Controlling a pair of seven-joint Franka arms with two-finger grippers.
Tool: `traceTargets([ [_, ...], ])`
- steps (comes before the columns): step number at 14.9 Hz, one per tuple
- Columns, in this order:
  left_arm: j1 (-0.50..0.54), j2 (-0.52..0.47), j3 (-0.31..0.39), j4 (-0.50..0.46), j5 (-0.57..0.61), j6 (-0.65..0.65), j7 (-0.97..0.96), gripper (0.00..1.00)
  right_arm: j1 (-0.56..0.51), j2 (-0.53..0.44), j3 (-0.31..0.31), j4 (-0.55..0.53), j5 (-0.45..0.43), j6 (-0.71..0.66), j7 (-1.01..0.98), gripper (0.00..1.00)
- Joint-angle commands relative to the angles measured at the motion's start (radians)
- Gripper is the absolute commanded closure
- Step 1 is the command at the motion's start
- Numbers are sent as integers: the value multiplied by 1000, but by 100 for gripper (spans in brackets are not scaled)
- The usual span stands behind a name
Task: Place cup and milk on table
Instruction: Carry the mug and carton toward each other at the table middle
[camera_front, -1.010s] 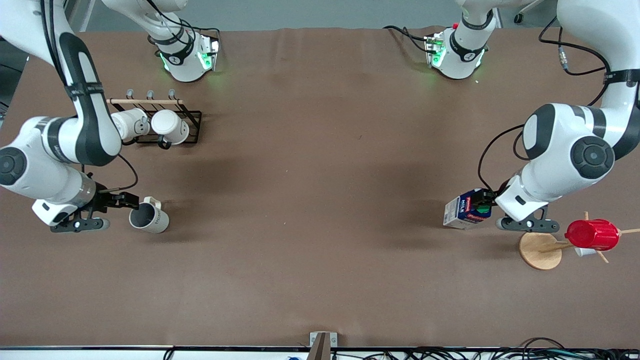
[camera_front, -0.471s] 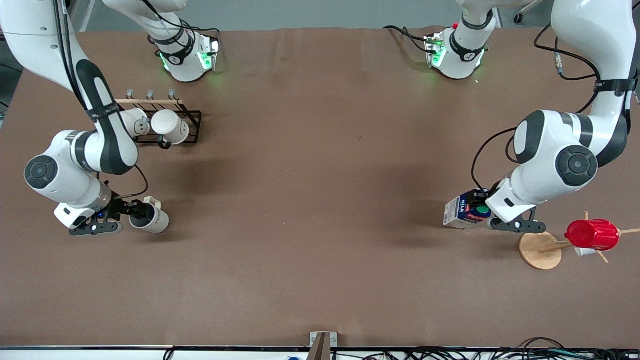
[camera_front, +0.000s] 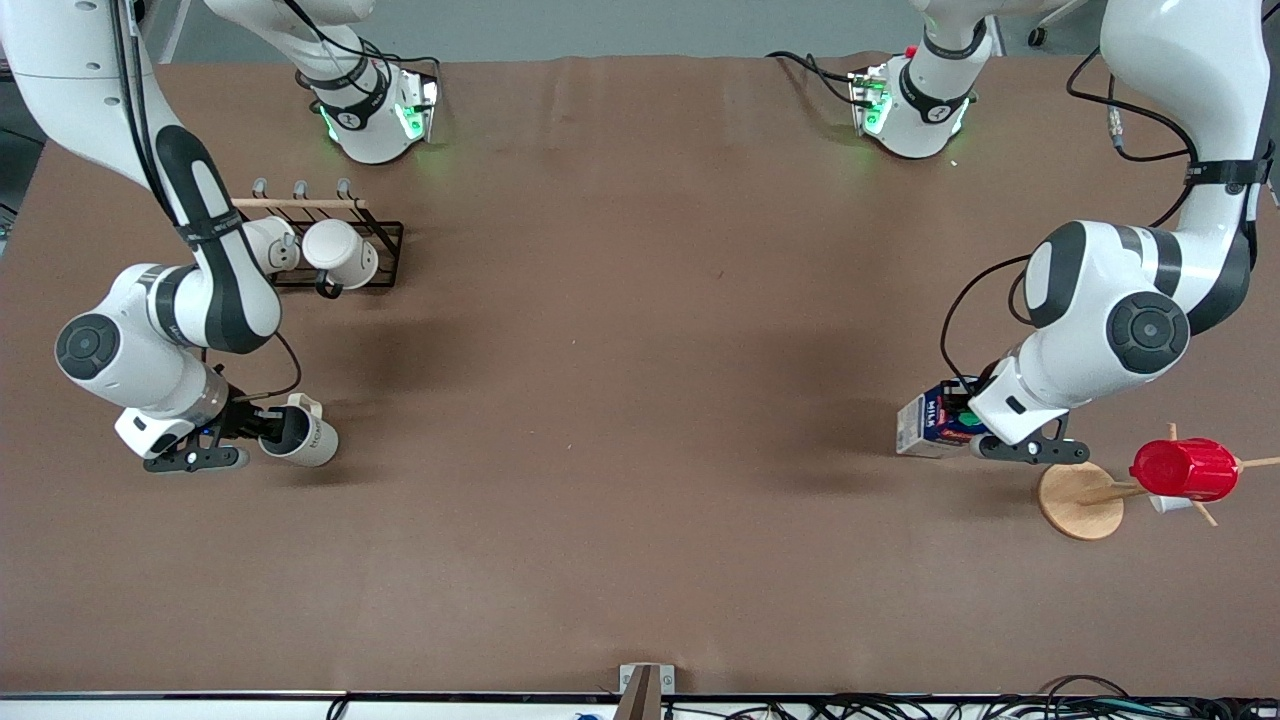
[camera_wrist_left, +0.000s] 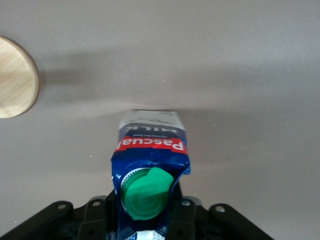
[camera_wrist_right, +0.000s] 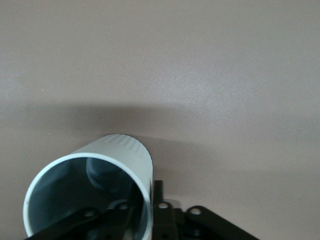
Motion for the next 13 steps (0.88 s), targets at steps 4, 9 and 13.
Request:
traceTargets([
  [4, 2, -41, -19, 32, 3, -54, -56, 68, 40, -93, 17, 240, 19, -481, 94, 100],
  [9, -1, -41, -38, 116, -90, -148, -98, 68, 104, -95, 256, 414, -2, -667, 484, 100],
  [13, -10, -29, -55, 205, -101, -212, -131, 68, 289, -22, 335, 472, -85, -632, 781, 99],
])
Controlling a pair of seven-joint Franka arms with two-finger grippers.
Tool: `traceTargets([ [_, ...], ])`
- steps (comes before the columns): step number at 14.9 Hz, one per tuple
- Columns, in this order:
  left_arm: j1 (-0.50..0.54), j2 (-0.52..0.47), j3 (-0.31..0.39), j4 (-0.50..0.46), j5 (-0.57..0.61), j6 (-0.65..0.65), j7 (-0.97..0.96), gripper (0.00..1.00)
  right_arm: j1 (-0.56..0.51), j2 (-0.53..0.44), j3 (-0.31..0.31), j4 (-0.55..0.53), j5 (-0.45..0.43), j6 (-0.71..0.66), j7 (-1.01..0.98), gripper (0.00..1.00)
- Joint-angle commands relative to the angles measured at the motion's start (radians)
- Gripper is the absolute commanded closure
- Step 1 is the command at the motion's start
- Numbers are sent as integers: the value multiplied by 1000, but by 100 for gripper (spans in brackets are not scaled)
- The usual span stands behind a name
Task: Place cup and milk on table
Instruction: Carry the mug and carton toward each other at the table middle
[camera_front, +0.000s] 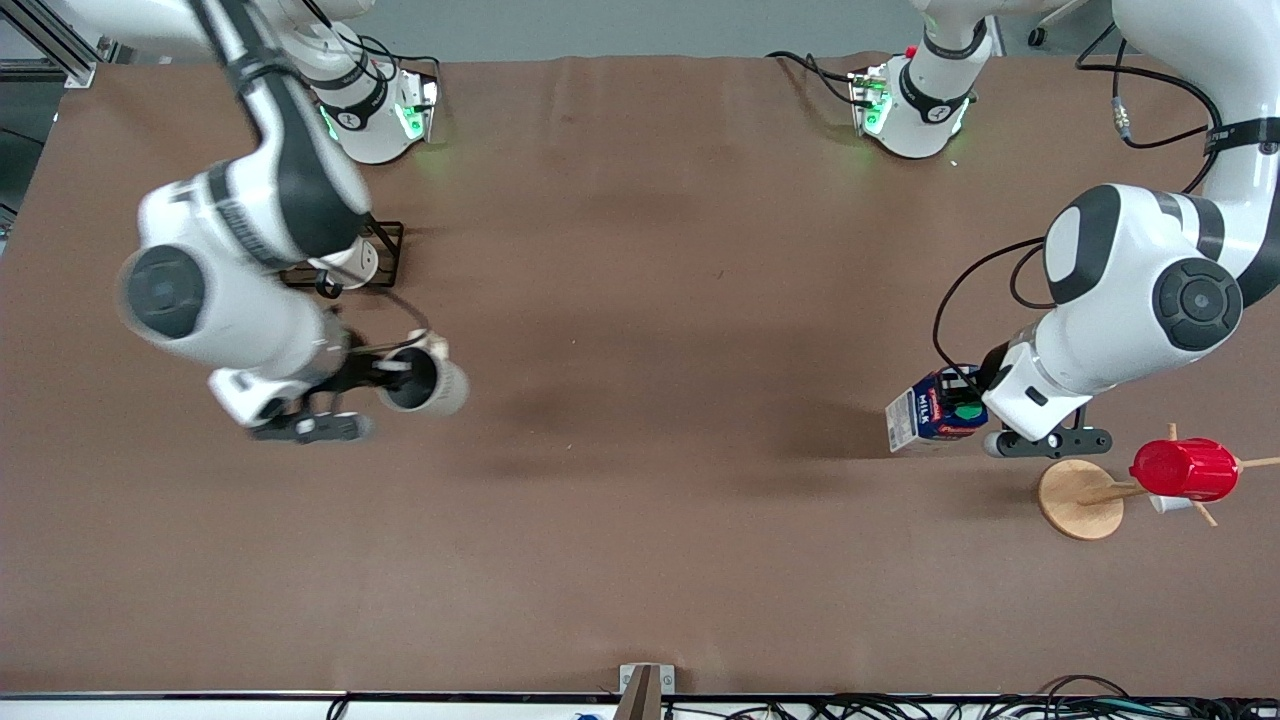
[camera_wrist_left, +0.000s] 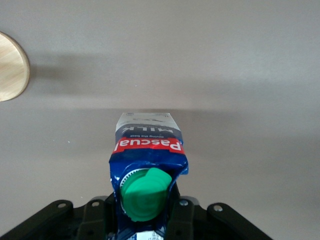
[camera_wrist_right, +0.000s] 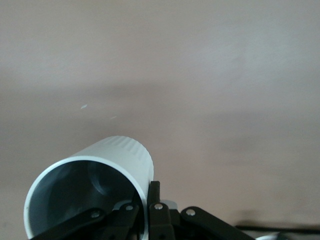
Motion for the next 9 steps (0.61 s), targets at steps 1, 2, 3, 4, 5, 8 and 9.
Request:
traceTargets([
  [1, -20, 10, 0, 71, -16, -61, -16, 68, 147, 108, 14, 74, -65, 49, 242, 99],
  [2, -34, 16, 0, 80, -18, -61, -17, 68, 206, 147, 14, 89, -69, 89, 317, 99],
  [3, -40, 21, 0, 90, -19, -61, -25, 68, 255, 186, 14, 100, -72, 143, 377, 99],
  [4, -48, 24, 0, 91, -33, -61, -45, 68, 295, 217, 14, 100, -83, 198, 432, 99],
  [5, -71, 21, 0, 93, -47, -61, -74, 68, 335, 246, 14, 101, -106, 250, 486, 99],
  [8, -129, 32, -2, 93, -55, -59, -123, 68, 379, 301, 14, 100, -207, 304, 632, 99],
  [9, -175, 47, 1, 93, -65, -56, -163, 68, 384, 309, 14, 100, -230, 307, 649, 99],
])
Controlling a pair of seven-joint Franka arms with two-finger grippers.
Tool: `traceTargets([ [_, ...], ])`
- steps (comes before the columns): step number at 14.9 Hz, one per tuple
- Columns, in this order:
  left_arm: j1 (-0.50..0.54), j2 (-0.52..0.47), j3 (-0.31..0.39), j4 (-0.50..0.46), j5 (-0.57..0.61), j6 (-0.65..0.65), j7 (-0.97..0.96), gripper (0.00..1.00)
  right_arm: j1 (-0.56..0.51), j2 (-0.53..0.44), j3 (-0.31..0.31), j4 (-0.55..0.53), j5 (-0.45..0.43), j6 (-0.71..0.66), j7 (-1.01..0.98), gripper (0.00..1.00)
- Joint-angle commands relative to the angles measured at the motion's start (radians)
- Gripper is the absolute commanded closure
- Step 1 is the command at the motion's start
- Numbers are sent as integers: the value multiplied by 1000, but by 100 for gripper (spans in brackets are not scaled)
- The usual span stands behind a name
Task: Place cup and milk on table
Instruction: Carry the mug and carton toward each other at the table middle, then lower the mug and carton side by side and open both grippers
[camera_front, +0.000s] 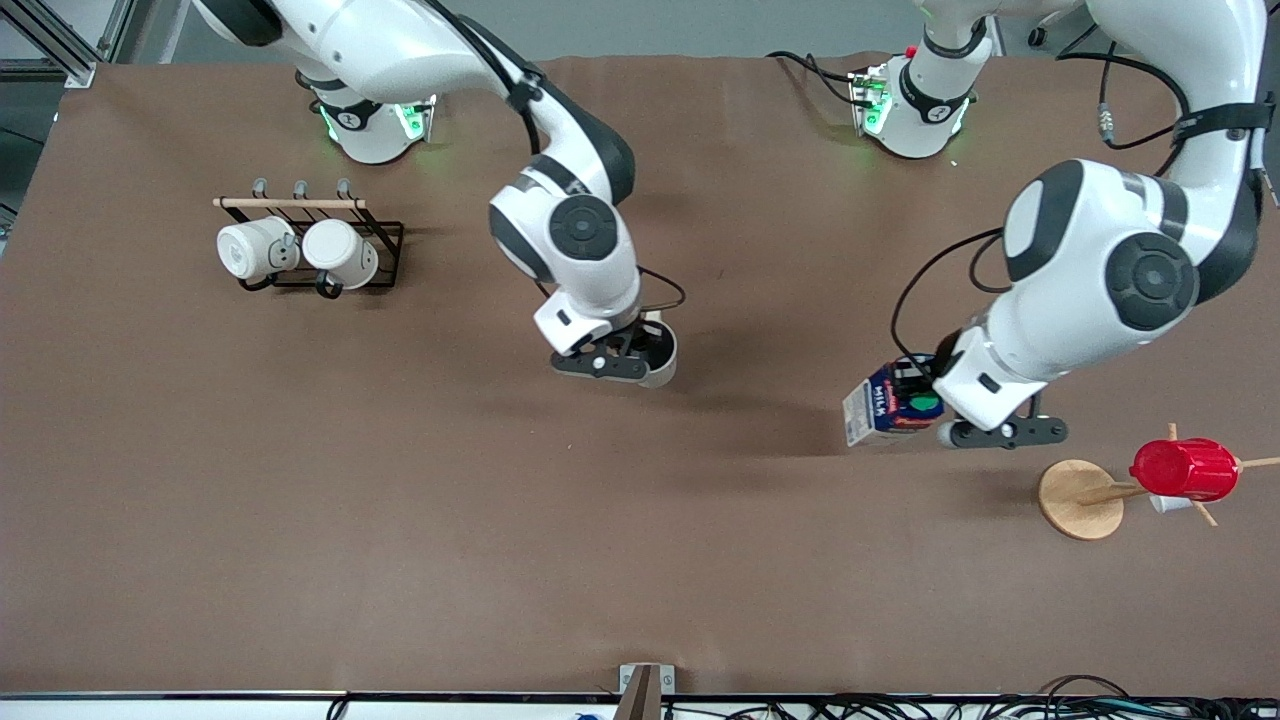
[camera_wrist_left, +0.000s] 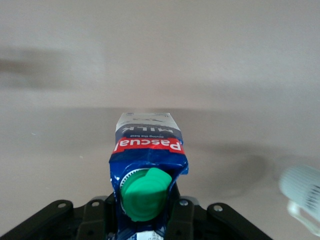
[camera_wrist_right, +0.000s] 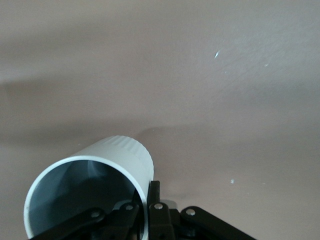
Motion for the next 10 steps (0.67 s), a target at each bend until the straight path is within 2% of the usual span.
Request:
traceTargets([
  [1, -98, 55, 5, 33, -26, -7, -112, 68, -1, 31, -1, 32, -63, -6, 56, 98],
  [5, -200, 130, 5, 91, -24, 29, -252, 68, 25, 65, -1, 26, -97, 74, 58, 97],
  [10, -264, 169, 5, 92, -24, 79, -317, 68, 26, 88, -1, 26, -111, 75, 58, 75],
])
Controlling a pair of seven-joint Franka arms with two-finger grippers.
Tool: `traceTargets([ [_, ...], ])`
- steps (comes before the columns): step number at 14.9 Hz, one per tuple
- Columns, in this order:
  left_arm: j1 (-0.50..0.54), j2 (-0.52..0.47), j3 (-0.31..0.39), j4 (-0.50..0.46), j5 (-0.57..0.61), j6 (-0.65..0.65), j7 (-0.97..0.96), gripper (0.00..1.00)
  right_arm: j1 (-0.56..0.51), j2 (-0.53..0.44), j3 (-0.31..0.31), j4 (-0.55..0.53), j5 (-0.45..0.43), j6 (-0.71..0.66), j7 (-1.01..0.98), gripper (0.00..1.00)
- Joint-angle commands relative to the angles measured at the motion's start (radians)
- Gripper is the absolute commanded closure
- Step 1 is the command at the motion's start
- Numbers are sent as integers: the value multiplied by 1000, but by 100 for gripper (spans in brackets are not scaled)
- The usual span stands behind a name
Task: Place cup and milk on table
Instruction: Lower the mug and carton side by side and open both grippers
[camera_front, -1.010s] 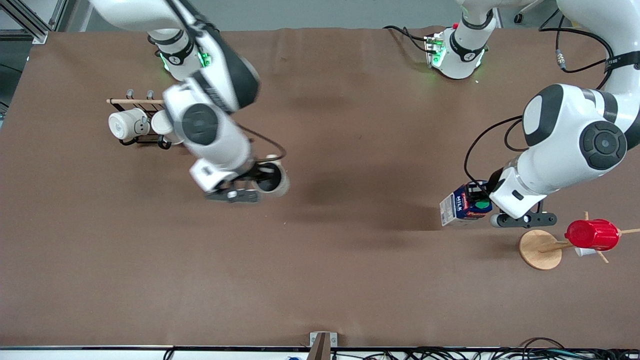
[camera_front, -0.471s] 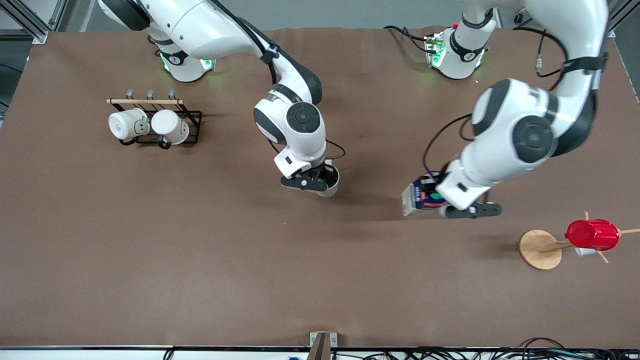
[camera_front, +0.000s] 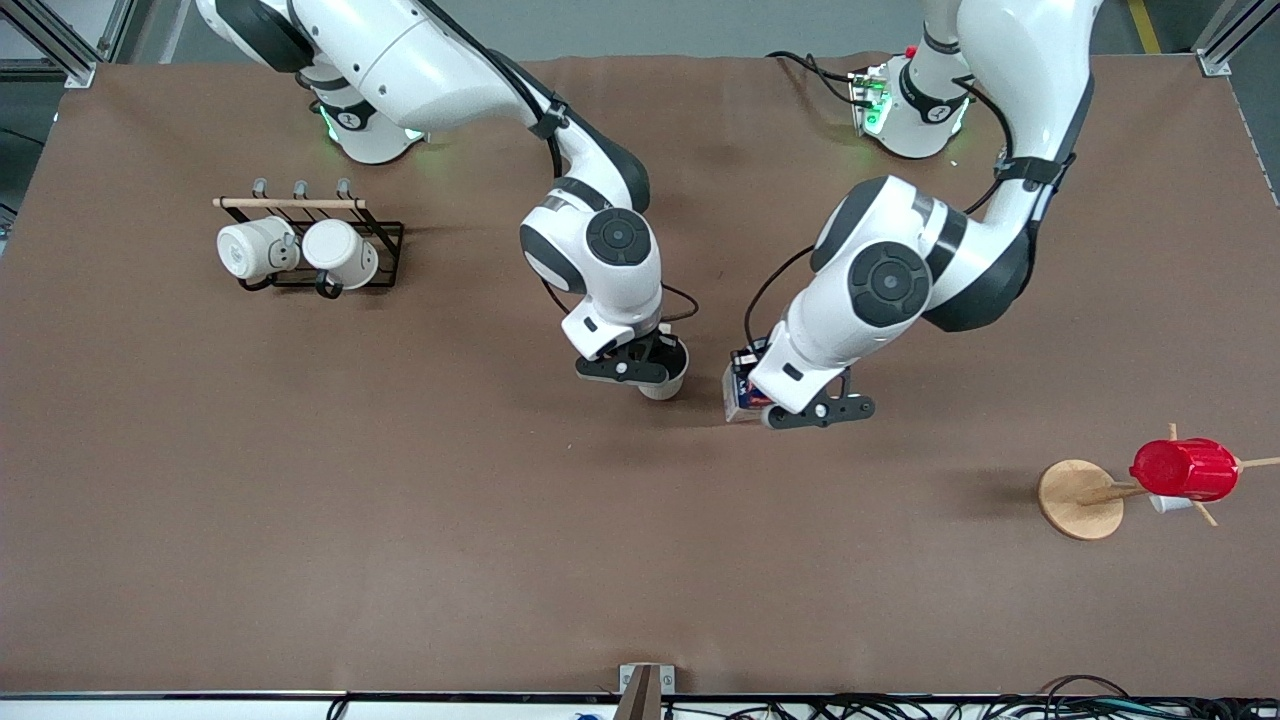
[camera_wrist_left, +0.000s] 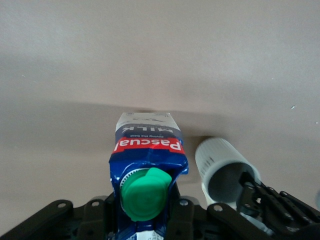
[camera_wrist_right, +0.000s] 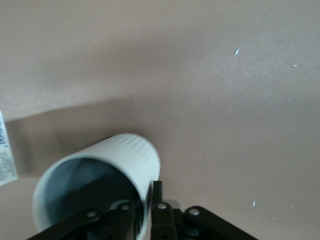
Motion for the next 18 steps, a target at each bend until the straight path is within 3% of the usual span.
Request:
traceTargets([
  [1, -25, 19, 7, 26, -14, 13, -22, 68, 2, 13, 1, 15, -33, 0, 26, 56],
  [2, -30, 27, 7, 26, -14, 27, -25, 68, 4, 12, 1, 15, -35, -1, 26, 26],
  [3, -39, 31, 7, 26, -16, 47, -28, 68, 1, 6, 1, 15, -33, -10, 26, 5],
  [4, -47, 37, 7, 26, -16, 64, -40, 68, -9, -7, 1, 14, -30, -23, 23, 0],
  [8, -81, 48, 7, 23, -14, 73, -80, 68, -74, -167, 4, -3, -29, -240, 10, 0],
  [12, -105, 70, 7, 23, -10, 76, -82, 68, -220, -425, 4, -161, -23, -279, -120, 0],
  [15, -111, 68, 7, 20, -8, 76, -80, 66, -355, -553, 4, -183, 6, -364, -266, 0],
  [17, -113, 93, 7, 23, -5, 78, -79, 52, -439, -623, -5, -182, 58, -401, -358, 0],
  [18, -113, 97, 8, 23, -3, 79, -80, 34, -473, -649, -14, -181, 74, -429, -428, 0],
])
